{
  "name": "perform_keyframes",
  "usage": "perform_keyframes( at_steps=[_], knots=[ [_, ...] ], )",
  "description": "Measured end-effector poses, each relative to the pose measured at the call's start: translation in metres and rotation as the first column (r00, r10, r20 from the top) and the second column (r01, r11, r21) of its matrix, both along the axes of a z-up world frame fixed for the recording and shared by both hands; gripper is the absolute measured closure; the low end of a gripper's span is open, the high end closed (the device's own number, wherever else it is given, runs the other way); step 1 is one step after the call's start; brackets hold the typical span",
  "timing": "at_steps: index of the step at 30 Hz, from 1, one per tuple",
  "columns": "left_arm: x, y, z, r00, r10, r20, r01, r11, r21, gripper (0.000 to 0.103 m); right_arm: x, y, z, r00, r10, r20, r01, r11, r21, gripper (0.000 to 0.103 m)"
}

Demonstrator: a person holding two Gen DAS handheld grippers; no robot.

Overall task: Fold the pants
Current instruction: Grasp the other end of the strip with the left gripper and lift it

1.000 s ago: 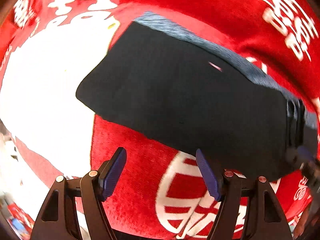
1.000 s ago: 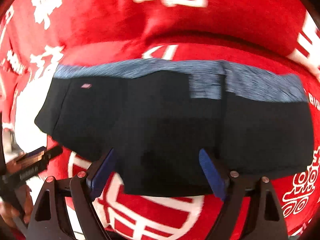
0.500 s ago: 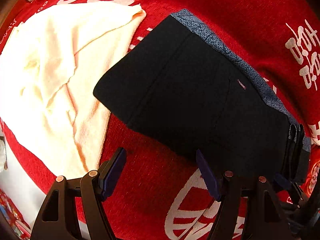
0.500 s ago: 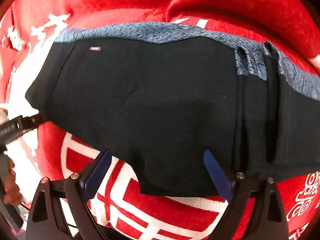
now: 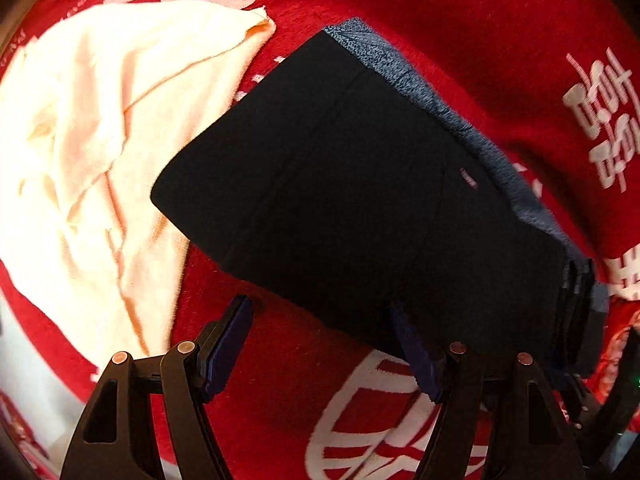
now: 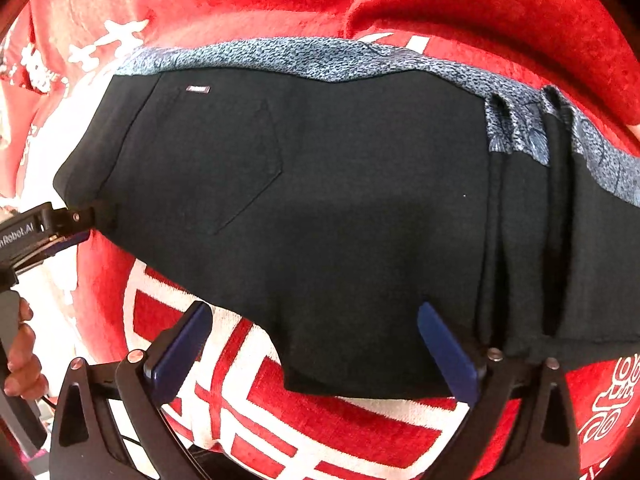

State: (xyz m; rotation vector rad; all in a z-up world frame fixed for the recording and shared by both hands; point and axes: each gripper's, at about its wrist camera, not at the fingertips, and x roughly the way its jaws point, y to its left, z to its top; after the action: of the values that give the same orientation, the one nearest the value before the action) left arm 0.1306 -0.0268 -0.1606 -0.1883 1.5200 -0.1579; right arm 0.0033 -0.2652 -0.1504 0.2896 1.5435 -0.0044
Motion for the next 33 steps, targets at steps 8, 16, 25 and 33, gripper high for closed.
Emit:
perform_keyframes(
  at_steps=[8, 16, 25, 33],
  knots=[
    [-0.005, 0.021, -0.01, 0.995, 0.103, 0.014, -0.097, 0.969, -0.227, 0.03, -0.004, 0.003, 0.0, 1.0, 0.009, 0.01, -0.009, 1.0, 0.004, 0.0],
    [0.005, 0.024, -0.013, 0.991, 0.131, 0.022, -0.117, 0.94, -0.321, 0.02, -0.008, 0.004, 0.001, 1.0, 0.016, 0.01, -0.016, 1.0, 0.007, 0.0],
    [0.007, 0.013, 0.013, 0.982, 0.152, 0.115, -0.104, 0.933, -0.346, 0.013, -0.011, -0.001, 0.004, 1.0, 0.012, 0.028, -0.013, 1.0, 0.029, 0.0],
    [0.017, -0.007, -0.002, 0.983, 0.141, 0.114, -0.124, 0.981, -0.148, 0.038, -0.014, -0.019, 0.013, 0.999, -0.039, 0.021, 0.037, 0.997, 0.072, 0.0]
  ],
)
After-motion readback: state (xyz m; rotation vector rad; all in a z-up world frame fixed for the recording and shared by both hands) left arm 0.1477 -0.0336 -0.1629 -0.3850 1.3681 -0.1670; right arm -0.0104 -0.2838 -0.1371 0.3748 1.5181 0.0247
